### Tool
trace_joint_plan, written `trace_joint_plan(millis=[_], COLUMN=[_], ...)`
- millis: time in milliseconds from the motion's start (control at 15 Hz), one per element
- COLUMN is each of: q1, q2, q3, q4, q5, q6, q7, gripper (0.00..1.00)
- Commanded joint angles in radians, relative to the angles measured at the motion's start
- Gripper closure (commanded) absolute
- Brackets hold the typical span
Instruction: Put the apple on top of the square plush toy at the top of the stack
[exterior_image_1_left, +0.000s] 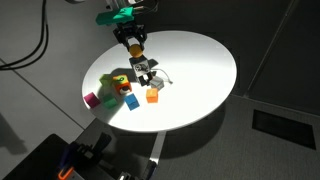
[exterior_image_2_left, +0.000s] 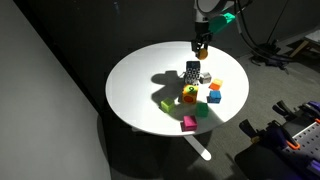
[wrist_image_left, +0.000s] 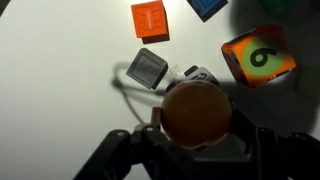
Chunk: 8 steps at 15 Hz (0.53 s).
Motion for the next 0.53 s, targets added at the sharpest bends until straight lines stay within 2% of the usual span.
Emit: trace_joint_plan(millis=[0, 467], q1=[0.018, 0.041], q2=[0.063, 0.139], q3=[0.001, 0.003], q4=[0.099, 0.196], q5=[-0.009, -0.007], q6=[-0.065, -0.122], q7=[0.02, 0.016], gripper=[0.56, 0.56])
